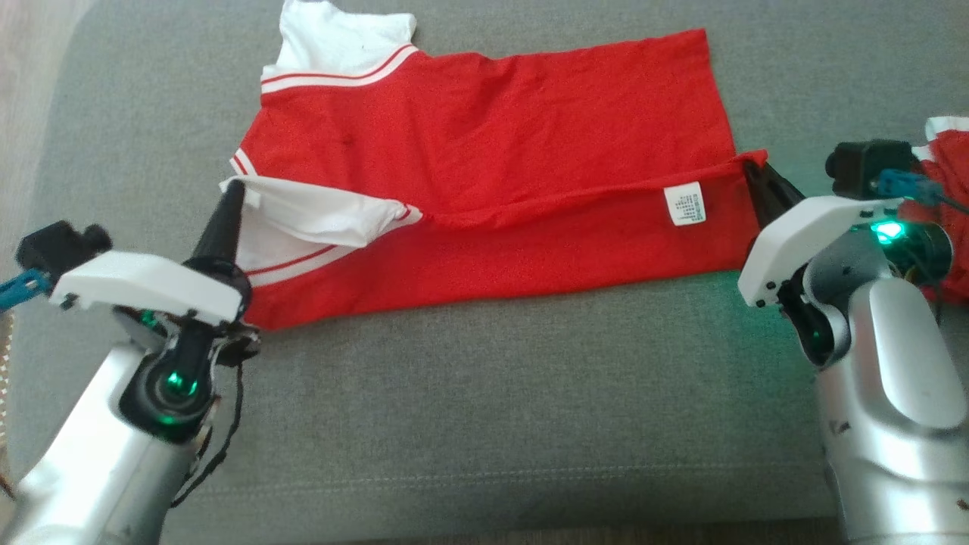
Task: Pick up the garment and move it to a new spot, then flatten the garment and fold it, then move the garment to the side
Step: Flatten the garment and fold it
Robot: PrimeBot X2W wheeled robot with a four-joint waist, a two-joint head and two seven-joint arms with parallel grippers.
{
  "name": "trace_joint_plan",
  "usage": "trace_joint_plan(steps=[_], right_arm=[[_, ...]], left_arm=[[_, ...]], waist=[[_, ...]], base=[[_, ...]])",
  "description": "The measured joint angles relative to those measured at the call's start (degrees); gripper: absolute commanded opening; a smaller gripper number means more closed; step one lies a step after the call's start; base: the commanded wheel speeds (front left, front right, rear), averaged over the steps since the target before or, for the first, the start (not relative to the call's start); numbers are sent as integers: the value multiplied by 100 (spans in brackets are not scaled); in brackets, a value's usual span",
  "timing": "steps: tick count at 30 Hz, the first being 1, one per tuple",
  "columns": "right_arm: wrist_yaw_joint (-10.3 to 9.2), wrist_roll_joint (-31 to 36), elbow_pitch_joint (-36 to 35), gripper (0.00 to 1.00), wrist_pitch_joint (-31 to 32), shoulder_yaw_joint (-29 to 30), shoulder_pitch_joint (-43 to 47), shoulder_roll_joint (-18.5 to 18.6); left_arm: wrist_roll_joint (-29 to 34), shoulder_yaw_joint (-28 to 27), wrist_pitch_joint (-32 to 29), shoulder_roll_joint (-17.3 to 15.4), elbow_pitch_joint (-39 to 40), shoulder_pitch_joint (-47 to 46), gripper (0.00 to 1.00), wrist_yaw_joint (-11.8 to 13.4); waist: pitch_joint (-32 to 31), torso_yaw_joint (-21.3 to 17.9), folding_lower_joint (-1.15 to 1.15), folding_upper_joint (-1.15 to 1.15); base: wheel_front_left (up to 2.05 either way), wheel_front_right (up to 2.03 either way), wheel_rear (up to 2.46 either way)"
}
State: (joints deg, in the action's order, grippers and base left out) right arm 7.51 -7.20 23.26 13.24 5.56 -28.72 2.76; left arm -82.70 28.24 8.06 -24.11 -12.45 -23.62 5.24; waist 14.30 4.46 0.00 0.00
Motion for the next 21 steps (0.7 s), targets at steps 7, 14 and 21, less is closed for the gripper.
trace_joint_plan(steps=[7, 14, 21], right_arm=[[0, 88, 822, 100, -543, 0, -379, 16], [0, -197, 1026, 100, -1324, -4, -330, 22], [0, -850, 970, 100, -1927, -31, 458, 23]], left_arm=[[87, 165, -63, 244, -744, -257, 100, -383], [916, 403, 457, 164, -957, -197, 100, -475], [2009, 135, 623, 219, -772, 732, 100, -96]], waist=[[120, 41, 0, 0], [-21, 6, 0, 0], [-180, -20, 0, 0]], base=[[0, 0, 0], [0, 0, 0], [0, 0, 0]])
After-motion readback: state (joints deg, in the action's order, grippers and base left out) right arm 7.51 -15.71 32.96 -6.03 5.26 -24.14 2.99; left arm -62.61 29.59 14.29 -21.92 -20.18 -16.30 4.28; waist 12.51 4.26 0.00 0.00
